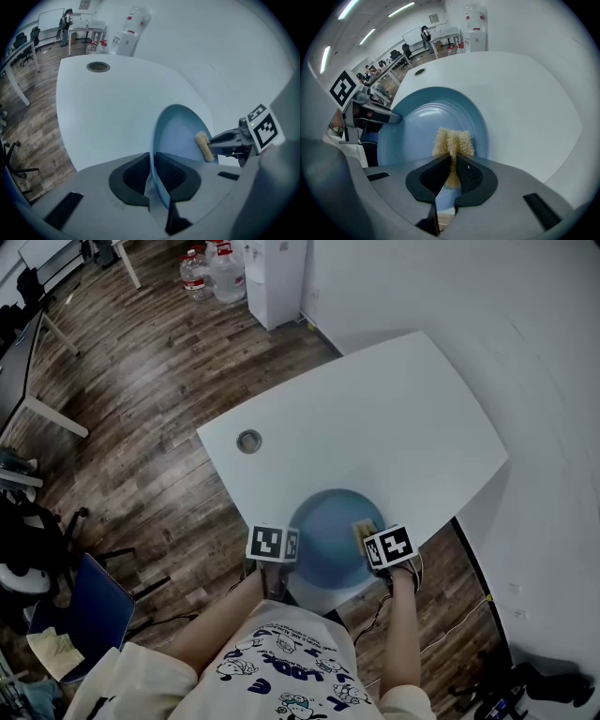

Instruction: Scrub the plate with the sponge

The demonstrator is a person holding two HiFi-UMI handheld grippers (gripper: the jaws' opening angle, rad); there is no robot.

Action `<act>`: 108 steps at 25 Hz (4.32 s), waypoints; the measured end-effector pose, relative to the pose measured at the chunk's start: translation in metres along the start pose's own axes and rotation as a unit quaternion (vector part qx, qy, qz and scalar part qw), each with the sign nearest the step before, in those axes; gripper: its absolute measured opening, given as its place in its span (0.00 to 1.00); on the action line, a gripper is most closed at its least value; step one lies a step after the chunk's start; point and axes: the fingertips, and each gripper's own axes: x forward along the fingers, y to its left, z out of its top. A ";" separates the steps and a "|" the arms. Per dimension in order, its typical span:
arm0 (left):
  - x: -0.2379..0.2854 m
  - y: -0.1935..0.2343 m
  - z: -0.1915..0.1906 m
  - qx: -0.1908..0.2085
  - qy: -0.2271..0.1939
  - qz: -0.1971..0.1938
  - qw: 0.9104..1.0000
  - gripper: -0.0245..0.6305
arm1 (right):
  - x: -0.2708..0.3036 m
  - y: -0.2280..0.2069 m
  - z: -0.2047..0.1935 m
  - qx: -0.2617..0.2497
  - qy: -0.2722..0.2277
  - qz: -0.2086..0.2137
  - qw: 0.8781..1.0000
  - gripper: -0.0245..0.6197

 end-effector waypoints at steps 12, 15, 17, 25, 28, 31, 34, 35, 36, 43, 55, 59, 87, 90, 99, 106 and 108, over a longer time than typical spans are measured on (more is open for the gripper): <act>-0.001 -0.002 0.001 0.003 -0.002 -0.003 1.000 0.11 | 0.002 -0.009 0.022 0.012 -0.008 -0.024 1.000 0.11; -0.001 -0.002 0.000 0.002 -0.002 -0.004 1.000 0.11 | 0.002 -0.009 0.025 0.013 -0.010 -0.029 0.999 0.12; 0.000 -0.002 0.000 0.002 -0.001 -0.004 1.000 0.11 | 0.003 -0.010 0.028 0.016 -0.011 -0.031 0.999 0.11; -0.001 -0.001 -0.001 0.004 -0.002 -0.004 1.000 0.11 | 0.007 -0.005 0.042 0.013 -0.015 -0.036 0.999 0.11; 0.000 -0.002 0.001 0.005 -0.003 -0.005 1.000 0.11 | 0.009 -0.004 0.048 0.008 -0.015 -0.036 0.999 0.11; 0.000 -0.002 0.002 0.003 -0.003 -0.004 1.000 0.11 | 0.011 0.001 0.057 0.000 -0.019 -0.034 0.999 0.11; 0.000 -0.001 0.001 0.003 -0.004 -0.004 1.000 0.11 | 0.014 0.010 0.064 -0.006 -0.025 -0.028 0.999 0.11; 0.000 -0.001 0.001 0.003 -0.004 -0.003 1.000 0.11 | 0.015 0.013 0.066 -0.008 -0.026 -0.026 0.999 0.11; 0.000 -0.001 0.001 0.003 -0.004 -0.003 1.000 0.11 | 0.016 0.016 0.068 -0.011 -0.028 -0.025 0.999 0.11; -0.001 -0.002 0.001 0.001 -0.005 -0.003 1.000 0.11 | 0.019 0.038 0.081 -0.037 -0.034 -0.014 0.999 0.11; 0.000 -0.002 0.002 -0.004 -0.008 0.001 1.000 0.11 | 0.025 0.068 0.088 -0.076 -0.034 0.008 0.997 0.11; 0.001 -0.002 0.001 -0.006 -0.006 0.003 1.000 0.11 | 0.027 0.079 0.087 -0.087 -0.034 0.020 0.995 0.11; -0.002 0.003 0.002 -0.020 -0.014 0.004 1.000 0.11 | 0.027 0.128 0.058 -0.114 -0.036 0.054 0.991 0.11; -0.003 0.002 0.002 -0.021 -0.013 0.003 1.000 0.11 | 0.027 0.129 0.053 -0.107 -0.037 0.058 0.992 0.11; -0.002 0.002 0.003 -0.022 -0.010 0.004 1.000 0.11 | 0.025 0.132 0.042 -0.099 -0.033 0.071 0.992 0.11; -0.001 0.002 0.003 -0.020 -0.009 0.003 1.000 0.11 | 0.024 0.134 0.030 -0.107 -0.023 0.075 0.991 0.11; -0.001 0.002 0.004 -0.020 -0.009 0.003 1.000 0.11 | 0.022 0.134 0.028 -0.113 -0.020 0.070 0.991 0.11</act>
